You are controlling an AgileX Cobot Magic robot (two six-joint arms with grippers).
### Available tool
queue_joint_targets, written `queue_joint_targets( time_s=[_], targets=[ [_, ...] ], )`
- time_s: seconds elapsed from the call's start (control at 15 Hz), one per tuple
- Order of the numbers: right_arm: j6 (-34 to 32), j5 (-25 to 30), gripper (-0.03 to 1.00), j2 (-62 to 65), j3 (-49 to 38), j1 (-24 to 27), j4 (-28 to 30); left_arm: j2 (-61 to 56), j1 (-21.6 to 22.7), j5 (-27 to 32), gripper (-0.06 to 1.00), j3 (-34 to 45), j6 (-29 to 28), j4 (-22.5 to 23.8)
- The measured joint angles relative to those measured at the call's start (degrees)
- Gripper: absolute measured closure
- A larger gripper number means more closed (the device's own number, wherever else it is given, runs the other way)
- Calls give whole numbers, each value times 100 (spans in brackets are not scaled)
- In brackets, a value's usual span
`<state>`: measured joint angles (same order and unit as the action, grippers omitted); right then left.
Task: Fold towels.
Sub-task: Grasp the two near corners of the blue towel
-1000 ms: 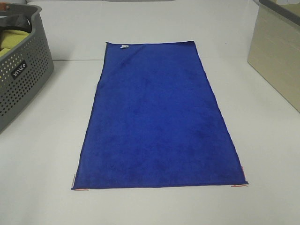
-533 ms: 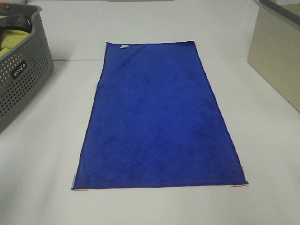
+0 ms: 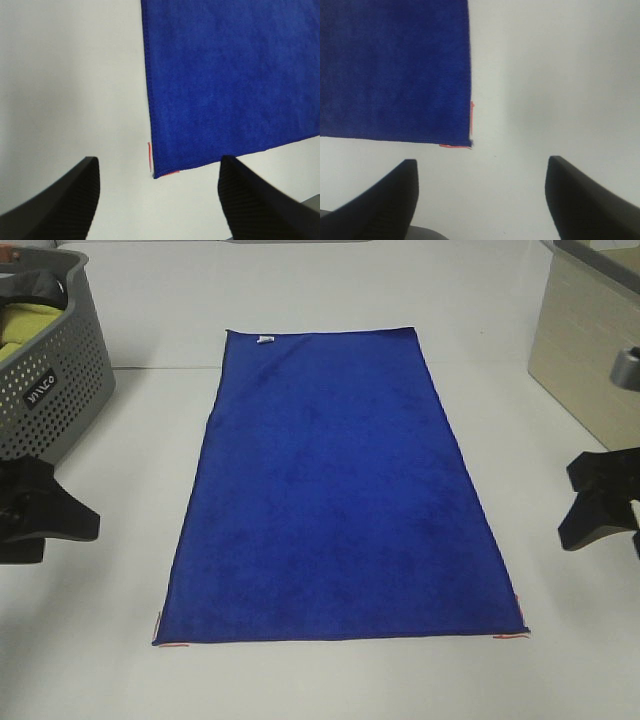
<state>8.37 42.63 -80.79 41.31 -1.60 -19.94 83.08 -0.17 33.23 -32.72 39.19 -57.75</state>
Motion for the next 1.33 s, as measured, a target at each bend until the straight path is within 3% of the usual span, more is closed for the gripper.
queue_joint_targets(
  time_s=[0.27,0.47,0.8,1.0,1.2,1.33],
  targets=[
    [945,-401,29,-1283,23,17,-1026,1220,-63,80,30,-80,1215,-1192],
    [1822,-567,29,-2034,29,40,-1960,1868,-510,0,30,-223,1742,-1793],
    [2807,-573,30,-2590,86,40,-3191,2510,-945,-120,30,-642,1759,-1874],
    [3260,-458,30,-2825,109,40,-3879,2762,-1003,-34,30,-871,1753,-2160],
    [3409,-424,43,-2956,155,40,-4034,2962,-1261,-17,39,-1112,1753,-2235],
    [3426,-544,63,-2991,155,40,-3965,3031,-1415,-97,55,-1157,1730,-2229]
  ],
)
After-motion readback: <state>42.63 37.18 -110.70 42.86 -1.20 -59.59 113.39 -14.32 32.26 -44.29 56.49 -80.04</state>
